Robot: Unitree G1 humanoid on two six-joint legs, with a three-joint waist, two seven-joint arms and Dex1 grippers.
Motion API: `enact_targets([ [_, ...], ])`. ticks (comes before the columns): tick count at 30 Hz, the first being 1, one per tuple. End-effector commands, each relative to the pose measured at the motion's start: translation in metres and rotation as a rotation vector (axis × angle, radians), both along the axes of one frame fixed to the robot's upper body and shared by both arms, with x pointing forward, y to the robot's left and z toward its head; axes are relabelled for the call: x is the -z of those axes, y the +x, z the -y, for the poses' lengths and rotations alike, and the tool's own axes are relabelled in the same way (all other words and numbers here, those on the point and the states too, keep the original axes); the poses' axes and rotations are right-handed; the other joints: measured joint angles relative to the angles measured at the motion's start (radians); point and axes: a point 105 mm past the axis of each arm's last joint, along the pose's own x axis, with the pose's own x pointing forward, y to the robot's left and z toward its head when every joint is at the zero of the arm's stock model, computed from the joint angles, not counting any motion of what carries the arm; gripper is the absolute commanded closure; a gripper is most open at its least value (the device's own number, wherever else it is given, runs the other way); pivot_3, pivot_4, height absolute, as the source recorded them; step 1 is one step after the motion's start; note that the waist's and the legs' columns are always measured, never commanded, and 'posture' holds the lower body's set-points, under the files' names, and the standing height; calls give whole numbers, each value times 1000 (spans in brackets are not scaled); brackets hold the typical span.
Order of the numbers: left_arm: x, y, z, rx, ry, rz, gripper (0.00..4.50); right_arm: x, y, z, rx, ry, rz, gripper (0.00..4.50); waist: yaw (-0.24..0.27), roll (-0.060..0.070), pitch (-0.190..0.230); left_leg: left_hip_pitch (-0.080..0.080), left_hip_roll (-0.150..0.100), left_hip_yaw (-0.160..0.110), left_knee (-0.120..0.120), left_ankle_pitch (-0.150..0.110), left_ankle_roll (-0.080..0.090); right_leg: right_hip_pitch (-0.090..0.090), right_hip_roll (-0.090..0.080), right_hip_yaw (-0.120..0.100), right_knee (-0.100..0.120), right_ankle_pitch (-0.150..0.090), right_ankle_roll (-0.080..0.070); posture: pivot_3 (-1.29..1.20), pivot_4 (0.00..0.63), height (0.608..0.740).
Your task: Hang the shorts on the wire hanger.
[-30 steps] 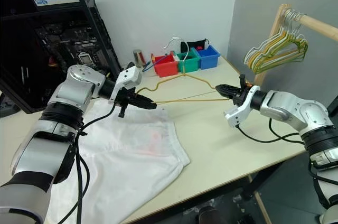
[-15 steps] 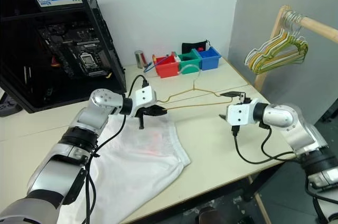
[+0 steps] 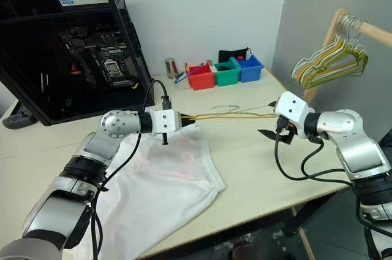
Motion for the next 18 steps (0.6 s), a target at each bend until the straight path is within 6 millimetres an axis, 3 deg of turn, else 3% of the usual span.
enact_targets([
  [1,-21,-4,7,57,12,126,4500,-8,10,-1,-12,-43,62,33,0,0,0,0,0,0,0,0,0,0,0,0,0,0,0,-179,0,740],
  [6,-18,-11,9,84,31,149,4500,4,17,6,1,-111,65,33,5,0,0,0,0,1,0,0,0,0,0,0,0,0,0,-168,0,740],
  [11,-19,-10,6,70,36,154,4500,1,25,13,21,-155,126,33,12,0,0,0,0,1,0,0,0,0,0,0,0,0,0,-164,0,740],
  [18,-15,-8,4,63,61,149,4500,2,17,8,-35,-166,119,1280,11,0,0,0,0,1,0,0,0,0,0,0,0,0,0,-170,0,740],
])
